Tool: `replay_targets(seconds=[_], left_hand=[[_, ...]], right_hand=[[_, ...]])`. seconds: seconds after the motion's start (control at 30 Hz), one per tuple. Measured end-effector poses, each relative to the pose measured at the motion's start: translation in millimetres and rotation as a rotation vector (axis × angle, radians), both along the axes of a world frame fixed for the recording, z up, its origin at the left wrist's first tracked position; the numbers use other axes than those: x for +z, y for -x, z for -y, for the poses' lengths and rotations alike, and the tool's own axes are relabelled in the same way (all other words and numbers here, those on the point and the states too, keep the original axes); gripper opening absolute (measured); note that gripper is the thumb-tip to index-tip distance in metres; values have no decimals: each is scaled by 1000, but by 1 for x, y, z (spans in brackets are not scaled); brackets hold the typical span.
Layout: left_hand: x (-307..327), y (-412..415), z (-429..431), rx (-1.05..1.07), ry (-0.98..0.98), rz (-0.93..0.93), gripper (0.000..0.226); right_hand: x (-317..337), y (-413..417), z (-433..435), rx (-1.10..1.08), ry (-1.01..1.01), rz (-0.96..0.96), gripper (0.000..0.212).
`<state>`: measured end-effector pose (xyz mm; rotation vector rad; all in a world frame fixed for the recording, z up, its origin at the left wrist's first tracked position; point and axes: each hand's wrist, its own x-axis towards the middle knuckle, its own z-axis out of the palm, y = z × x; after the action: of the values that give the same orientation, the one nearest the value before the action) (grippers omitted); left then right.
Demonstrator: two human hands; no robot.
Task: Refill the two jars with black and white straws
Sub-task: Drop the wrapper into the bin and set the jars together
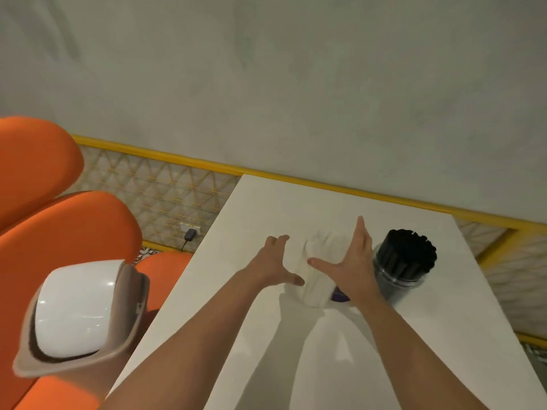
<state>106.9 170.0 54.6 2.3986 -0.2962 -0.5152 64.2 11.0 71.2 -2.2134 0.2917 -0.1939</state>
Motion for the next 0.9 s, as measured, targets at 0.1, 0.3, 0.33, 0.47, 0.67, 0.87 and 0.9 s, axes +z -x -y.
replay_targets(seconds=[0.1, 0.3, 0.33, 0.47, 0.67, 0.87, 0.9], left_hand=[[-9, -8, 22, -46, 31, -57, 120], [-20, -27, 43, -62, 180, -65, 111], [-19, -30, 42, -70, 179, -48, 104], [-1, -62, 44, -37, 234, 14, 100], [17, -128, 53, 36, 322, 68, 101], [-1, -163, 73, 66, 323, 61, 98], [-4, -165, 76, 69, 317, 51, 97]], right_hand=[[-8, -4, 19, -2, -217, -205, 132], [-6, -19, 42, 283, -389, -364, 64], [-3, -25, 40, 299, -360, -367, 52], [5, -76, 47, 331, -229, -362, 103], [50, -141, 61, 361, -282, -461, 66], [42, -182, 75, 278, -435, -538, 75], [39, -186, 76, 261, -453, -546, 89]])
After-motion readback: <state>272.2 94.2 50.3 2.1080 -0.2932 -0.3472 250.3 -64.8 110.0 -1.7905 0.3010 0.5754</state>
